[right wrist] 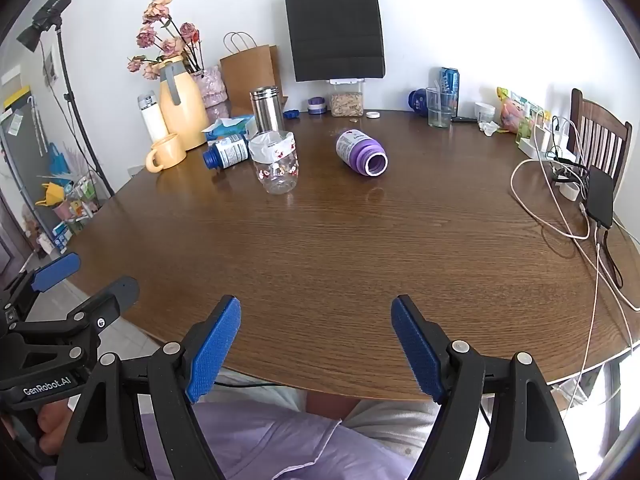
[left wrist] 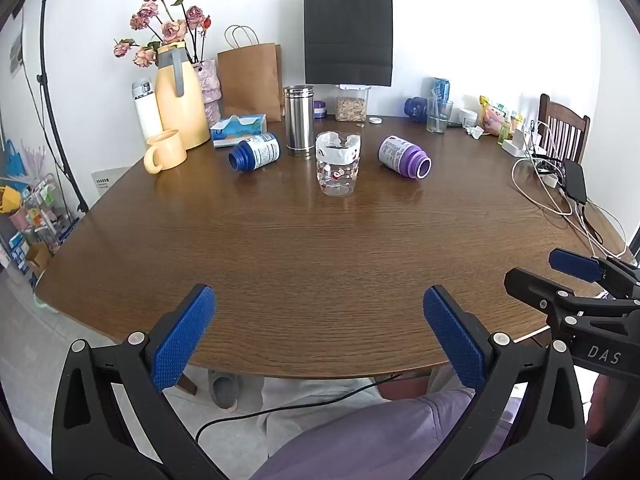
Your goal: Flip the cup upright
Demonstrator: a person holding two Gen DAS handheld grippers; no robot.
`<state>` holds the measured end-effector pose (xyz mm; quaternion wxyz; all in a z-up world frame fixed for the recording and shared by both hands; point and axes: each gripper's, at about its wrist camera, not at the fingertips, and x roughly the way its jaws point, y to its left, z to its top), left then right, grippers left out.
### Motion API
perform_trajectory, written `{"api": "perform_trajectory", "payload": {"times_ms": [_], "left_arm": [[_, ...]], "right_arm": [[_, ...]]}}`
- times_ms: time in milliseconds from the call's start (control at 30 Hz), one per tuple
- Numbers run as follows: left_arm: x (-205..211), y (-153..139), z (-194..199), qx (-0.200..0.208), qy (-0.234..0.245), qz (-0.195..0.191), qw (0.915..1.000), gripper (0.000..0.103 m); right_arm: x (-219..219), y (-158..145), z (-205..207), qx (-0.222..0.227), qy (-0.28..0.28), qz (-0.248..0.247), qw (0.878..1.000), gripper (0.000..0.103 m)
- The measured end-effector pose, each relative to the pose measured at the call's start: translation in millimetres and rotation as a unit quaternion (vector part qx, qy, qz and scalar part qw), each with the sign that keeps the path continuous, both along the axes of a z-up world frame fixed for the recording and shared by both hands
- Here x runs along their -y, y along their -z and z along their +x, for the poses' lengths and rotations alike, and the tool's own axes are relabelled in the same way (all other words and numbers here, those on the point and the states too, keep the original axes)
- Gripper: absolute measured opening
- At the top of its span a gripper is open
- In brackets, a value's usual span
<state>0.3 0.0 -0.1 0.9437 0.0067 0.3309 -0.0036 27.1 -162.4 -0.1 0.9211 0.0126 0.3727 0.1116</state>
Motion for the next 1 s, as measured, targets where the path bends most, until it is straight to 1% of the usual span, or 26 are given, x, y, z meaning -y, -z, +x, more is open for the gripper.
{"api": "perform_trajectory", "payload": {"times_ms": [133, 167, 600, 667, 733, 800, 900, 933, 1000], "left_arm": [[0, 0, 0, 0.003, -0.001, -0.001, 1.0000, 0.103], [-1, 0, 1, 0.003, -0.001, -0.001, 1.0000, 0.103], [0, 0, 0, 0.005, -0.001, 0.003, 1.0000, 0.103], [-1, -4, 1, 0.010, -0.001, 0.009, 0.9999, 0.103], [-5, -6, 1, 0.021, 0.001, 0.010, 0.9997, 0.103], [-5, -17, 1, 0.039, 0.003, 0.009, 0.9992, 0.103], [-5, -31, -2, 0.061, 0.001, 0.009, 0.9981, 0.103], [-7, -38, 1, 0.063, 0.000, 0.008, 0.9980, 0.103], [-8, -42, 2, 0.066, 0.001, 0.006, 0.9978, 0.103]], "right_arm": [[-3, 1, 1, -0.001, -0.001, 0.001, 1.000, 0.081], [1, 0, 0, 0.004, 0.001, 0.009, 1.000, 0.081], [1, -2, 0, 0.005, -0.002, 0.002, 1.000, 0.081], [3, -9, -1, 0.013, -0.005, -0.007, 1.000, 0.081], [9, -23, -2, 0.024, -0.010, -0.015, 1.000, 0.081], [16, -39, -2, 0.041, -0.012, -0.020, 0.999, 0.081], [27, -65, -8, 0.068, -0.011, -0.015, 0.998, 0.081], [30, -72, -9, 0.073, -0.011, -0.013, 0.997, 0.081], [33, -86, -9, 0.079, -0.019, -0.010, 0.997, 0.081]]}}
